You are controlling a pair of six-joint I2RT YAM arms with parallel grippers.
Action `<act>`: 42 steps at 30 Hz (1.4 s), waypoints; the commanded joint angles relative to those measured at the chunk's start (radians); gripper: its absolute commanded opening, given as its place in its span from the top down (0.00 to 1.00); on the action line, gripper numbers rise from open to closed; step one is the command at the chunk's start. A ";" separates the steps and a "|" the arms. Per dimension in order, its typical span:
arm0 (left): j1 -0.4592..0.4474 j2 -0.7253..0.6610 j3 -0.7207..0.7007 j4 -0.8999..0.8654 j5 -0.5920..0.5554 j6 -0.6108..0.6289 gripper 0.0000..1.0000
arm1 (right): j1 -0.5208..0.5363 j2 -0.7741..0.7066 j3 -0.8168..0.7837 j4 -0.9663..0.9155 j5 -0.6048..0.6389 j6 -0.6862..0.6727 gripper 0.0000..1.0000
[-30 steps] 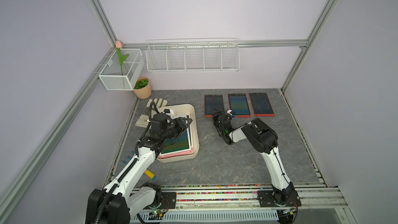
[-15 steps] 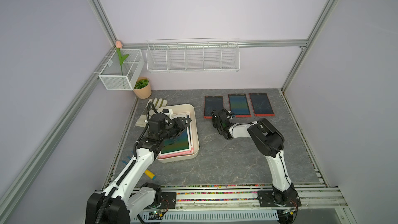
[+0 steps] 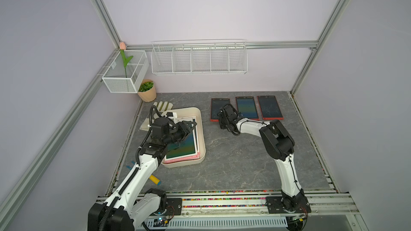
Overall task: Take out the writing tablet from the storage box
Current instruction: Place the writing tablet at the center of the board.
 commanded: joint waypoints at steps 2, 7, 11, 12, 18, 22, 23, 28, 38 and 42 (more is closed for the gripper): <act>0.008 -0.016 0.012 -0.012 0.009 0.008 0.55 | -0.015 0.045 0.010 -0.261 -0.088 0.160 0.36; 0.008 -0.014 0.021 -0.039 -0.004 0.008 0.54 | -0.026 0.079 0.085 -0.366 -0.125 0.122 0.36; 0.009 -0.014 0.016 -0.013 -0.009 -0.008 0.54 | -0.039 0.134 0.166 -0.431 -0.163 0.096 0.36; 0.009 -0.016 0.015 -0.009 -0.009 -0.011 0.54 | -0.041 0.143 0.174 -0.434 -0.174 0.095 0.36; 0.013 -0.041 0.016 -0.062 -0.039 0.018 0.51 | -0.039 0.100 0.125 -0.413 -0.181 0.067 0.37; 0.058 -0.033 0.015 -0.132 -0.063 0.071 0.50 | -0.003 -0.030 0.005 -0.355 -0.165 0.042 0.37; 0.083 -0.027 0.013 -0.150 -0.066 0.086 0.49 | 0.009 -0.065 -0.031 -0.325 -0.165 0.034 0.37; 0.200 0.021 0.037 -0.276 -0.102 0.215 0.47 | 0.059 -0.191 -0.097 -0.310 -0.144 -0.120 0.37; 0.220 0.186 0.140 -0.508 -0.448 0.421 0.45 | 0.100 -0.254 -0.093 -0.399 -0.205 -0.575 0.40; 0.220 0.255 0.199 -0.547 -0.527 0.441 0.45 | 0.106 -0.285 -0.041 -0.487 -0.213 -0.753 0.40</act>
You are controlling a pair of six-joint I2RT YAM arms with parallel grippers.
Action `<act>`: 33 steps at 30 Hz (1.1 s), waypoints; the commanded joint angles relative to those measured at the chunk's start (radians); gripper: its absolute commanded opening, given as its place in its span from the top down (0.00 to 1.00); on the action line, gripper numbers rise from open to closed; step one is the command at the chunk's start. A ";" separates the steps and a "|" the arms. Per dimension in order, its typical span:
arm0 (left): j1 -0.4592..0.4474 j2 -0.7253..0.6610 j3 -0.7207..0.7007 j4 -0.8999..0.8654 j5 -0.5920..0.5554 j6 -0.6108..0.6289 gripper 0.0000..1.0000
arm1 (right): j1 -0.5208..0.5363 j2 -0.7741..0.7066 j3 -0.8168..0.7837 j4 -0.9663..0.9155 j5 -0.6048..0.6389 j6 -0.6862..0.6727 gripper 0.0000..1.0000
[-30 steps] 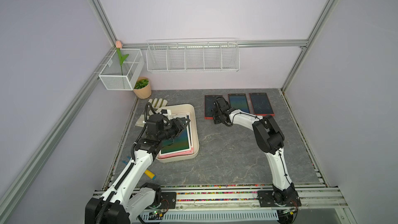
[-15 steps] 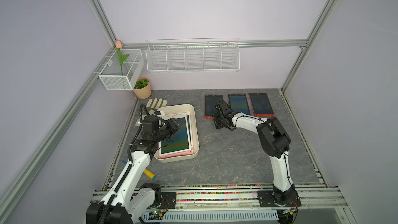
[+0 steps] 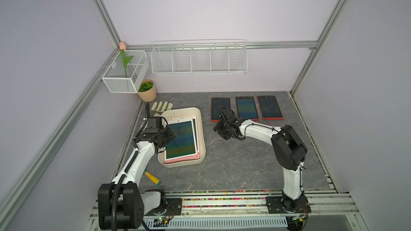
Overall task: Take out the writing tablet from the storage box
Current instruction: Place the writing tablet at the center of the board, then adjust the storage box at the center of the board.
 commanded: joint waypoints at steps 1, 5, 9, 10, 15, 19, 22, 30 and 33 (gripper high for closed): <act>0.005 0.047 0.072 -0.083 -0.126 0.064 0.45 | 0.015 -0.035 0.098 -0.146 0.001 -0.246 0.40; 0.006 0.112 0.118 -0.118 -0.148 0.089 0.46 | 0.019 -0.046 0.134 -0.200 0.001 -0.353 0.40; 0.006 0.148 0.121 -0.123 -0.168 0.113 0.47 | 0.014 -0.027 0.159 -0.194 -0.100 -0.433 0.39; 0.006 0.155 0.121 -0.124 -0.176 0.119 0.47 | 0.013 -0.014 0.178 -0.217 -0.111 -0.445 0.40; 0.006 0.179 0.138 -0.136 -0.208 0.153 0.47 | 0.016 -0.019 0.155 -0.131 -0.189 -0.483 0.39; 0.005 0.202 0.149 -0.155 -0.237 0.164 0.47 | 0.024 0.021 0.216 -0.176 -0.237 -0.513 0.39; 0.006 0.227 0.148 -0.154 -0.250 0.164 0.47 | 0.026 0.038 0.221 -0.162 -0.257 -0.506 0.39; 0.006 0.269 0.147 -0.118 -0.231 0.178 0.48 | 0.034 0.052 0.221 -0.139 -0.277 -0.501 0.39; 0.006 0.290 0.150 -0.122 -0.251 0.178 0.47 | 0.036 0.060 0.228 -0.139 -0.286 -0.505 0.40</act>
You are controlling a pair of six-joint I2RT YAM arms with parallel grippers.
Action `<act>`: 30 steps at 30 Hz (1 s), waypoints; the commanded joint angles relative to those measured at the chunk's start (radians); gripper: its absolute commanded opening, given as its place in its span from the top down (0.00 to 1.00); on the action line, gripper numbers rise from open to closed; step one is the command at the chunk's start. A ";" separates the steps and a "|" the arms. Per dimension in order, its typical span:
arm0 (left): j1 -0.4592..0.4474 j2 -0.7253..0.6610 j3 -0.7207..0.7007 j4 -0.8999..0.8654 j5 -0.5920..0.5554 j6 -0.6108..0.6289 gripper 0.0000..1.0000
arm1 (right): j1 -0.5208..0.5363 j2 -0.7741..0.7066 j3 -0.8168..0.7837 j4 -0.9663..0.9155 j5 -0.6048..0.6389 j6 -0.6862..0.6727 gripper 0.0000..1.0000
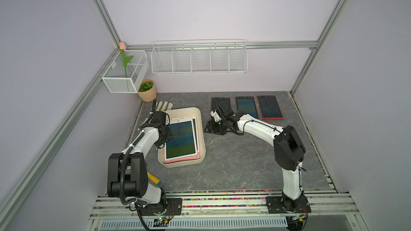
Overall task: Take out the writing tablet from the storage box
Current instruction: Adjust the storage box at the center of the board.
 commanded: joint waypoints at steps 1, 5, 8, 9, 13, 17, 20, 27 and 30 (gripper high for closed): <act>0.006 0.036 0.025 -0.005 -0.038 0.022 0.46 | 0.011 0.024 0.026 0.012 -0.028 -0.029 0.40; 0.005 0.074 0.026 0.009 -0.032 0.021 0.46 | 0.018 0.044 0.054 -0.016 -0.030 -0.043 0.40; 0.005 0.103 0.024 0.021 -0.049 0.022 0.46 | 0.020 0.056 0.061 -0.019 -0.031 -0.050 0.40; 0.005 0.112 0.025 0.023 -0.055 0.022 0.46 | 0.020 0.062 0.063 -0.022 -0.033 -0.051 0.40; 0.006 0.137 0.028 0.033 -0.073 0.016 0.46 | 0.021 0.081 0.071 -0.025 -0.043 -0.056 0.41; 0.005 0.152 0.027 0.038 -0.089 0.011 0.46 | 0.024 0.086 0.076 -0.015 -0.058 -0.063 0.42; 0.005 0.154 0.024 0.044 -0.083 0.011 0.46 | 0.028 0.086 0.085 -0.015 -0.062 -0.066 0.43; 0.004 0.137 0.048 0.022 -0.117 0.017 0.45 | 0.037 0.095 0.090 -0.012 -0.071 -0.062 0.43; 0.005 0.144 0.053 0.032 -0.077 0.013 0.46 | 0.044 0.106 0.100 -0.015 -0.073 -0.062 0.43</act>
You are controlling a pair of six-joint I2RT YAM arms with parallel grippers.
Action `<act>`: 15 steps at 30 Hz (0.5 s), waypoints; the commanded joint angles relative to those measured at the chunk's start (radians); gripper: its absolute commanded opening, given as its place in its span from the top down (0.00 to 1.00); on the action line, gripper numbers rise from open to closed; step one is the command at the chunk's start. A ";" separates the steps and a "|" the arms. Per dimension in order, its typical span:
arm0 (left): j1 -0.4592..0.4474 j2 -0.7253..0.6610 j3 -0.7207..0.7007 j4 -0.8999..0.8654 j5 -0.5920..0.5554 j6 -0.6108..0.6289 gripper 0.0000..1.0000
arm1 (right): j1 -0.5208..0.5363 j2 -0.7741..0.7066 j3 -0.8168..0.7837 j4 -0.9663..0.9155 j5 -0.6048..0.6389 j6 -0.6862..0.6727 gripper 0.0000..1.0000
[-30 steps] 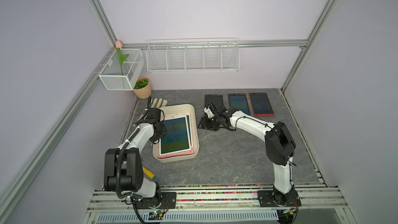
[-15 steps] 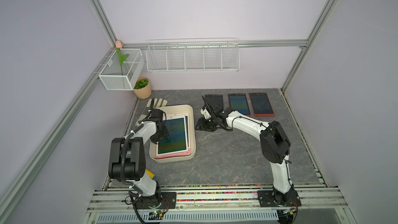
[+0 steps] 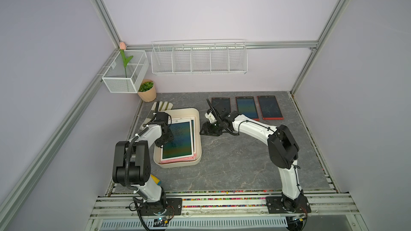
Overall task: Take out the writing tablet from the storage box
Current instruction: Adjust the storage box at the center of the board.
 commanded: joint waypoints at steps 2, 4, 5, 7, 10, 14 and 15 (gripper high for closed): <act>0.006 0.010 0.030 -0.009 -0.001 0.001 0.46 | 0.017 0.044 0.054 -0.045 0.007 -0.031 0.43; 0.006 0.009 0.030 -0.011 -0.009 0.001 0.46 | 0.023 0.063 0.088 -0.086 0.024 -0.043 0.43; 0.006 0.006 0.029 -0.012 -0.012 0.003 0.46 | 0.026 0.072 0.098 -0.095 0.028 -0.046 0.43; 0.006 0.003 0.031 -0.016 -0.011 0.003 0.46 | 0.029 0.089 0.118 -0.111 0.043 -0.043 0.44; 0.006 -0.007 0.028 -0.015 0.000 0.003 0.46 | 0.034 0.121 0.159 -0.139 0.061 -0.046 0.44; 0.006 -0.020 0.028 -0.014 0.009 0.003 0.46 | 0.046 0.175 0.251 -0.213 0.116 -0.058 0.46; 0.006 -0.022 0.028 -0.013 0.011 0.003 0.46 | 0.048 0.196 0.274 -0.231 0.124 -0.058 0.47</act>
